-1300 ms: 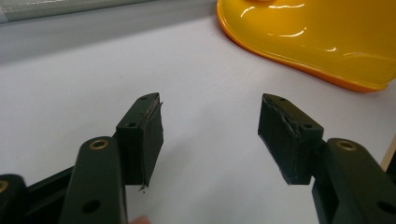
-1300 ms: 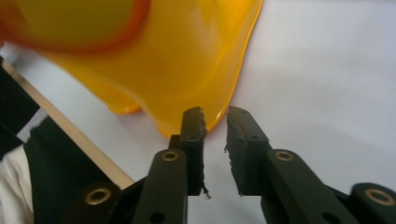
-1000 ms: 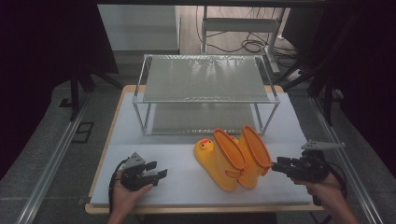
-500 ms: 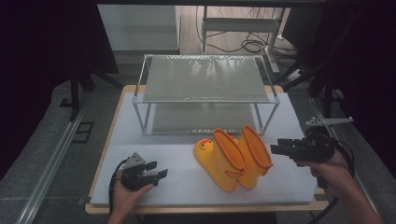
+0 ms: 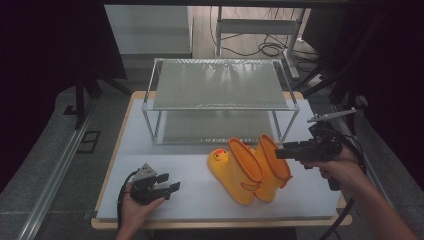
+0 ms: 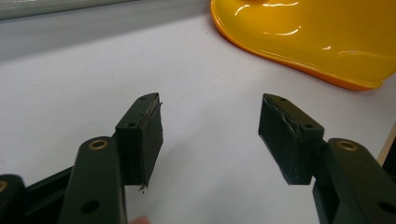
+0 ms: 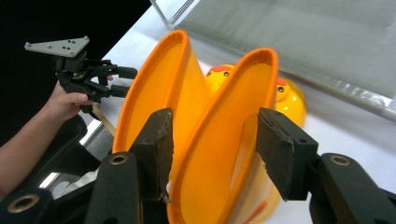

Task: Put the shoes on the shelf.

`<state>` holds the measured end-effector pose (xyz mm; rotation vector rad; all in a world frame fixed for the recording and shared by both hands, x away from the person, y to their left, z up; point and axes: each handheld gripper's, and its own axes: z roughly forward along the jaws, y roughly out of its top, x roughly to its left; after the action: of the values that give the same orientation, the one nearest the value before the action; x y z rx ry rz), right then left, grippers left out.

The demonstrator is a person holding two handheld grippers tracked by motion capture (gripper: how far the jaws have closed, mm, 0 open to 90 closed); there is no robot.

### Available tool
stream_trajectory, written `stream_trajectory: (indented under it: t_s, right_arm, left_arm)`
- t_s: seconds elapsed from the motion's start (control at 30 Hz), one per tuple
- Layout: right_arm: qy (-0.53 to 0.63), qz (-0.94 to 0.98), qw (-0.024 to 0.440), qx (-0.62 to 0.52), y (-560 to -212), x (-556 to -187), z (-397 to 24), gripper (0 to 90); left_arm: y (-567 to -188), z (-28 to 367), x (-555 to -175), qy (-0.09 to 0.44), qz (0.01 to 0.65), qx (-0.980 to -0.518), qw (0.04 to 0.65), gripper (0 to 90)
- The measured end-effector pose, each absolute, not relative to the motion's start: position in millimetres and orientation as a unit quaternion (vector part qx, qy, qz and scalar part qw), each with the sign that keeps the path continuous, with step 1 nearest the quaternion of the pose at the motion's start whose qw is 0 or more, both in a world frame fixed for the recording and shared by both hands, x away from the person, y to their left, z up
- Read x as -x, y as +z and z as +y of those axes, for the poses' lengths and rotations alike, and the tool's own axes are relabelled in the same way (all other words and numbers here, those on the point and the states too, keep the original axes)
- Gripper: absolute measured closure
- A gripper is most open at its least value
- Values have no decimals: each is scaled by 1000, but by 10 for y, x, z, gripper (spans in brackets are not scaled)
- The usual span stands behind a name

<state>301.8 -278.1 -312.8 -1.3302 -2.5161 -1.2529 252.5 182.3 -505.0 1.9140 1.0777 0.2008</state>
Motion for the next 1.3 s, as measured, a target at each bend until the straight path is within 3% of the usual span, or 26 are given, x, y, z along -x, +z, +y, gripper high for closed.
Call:
stream_trajectory:
  t_s: [0.97,1.3]
  right_arm:
    - [-333,-831,32,444,-3212,-3179,-2316,449]
    - [-309,-837,35,450,-3258,-3212,-2191,388]
  left_arm:
    - [-5042,1829,-2516,81,434,-773,455,397]
    - [-5044,1817,-2514,82,432,-775,454,397]
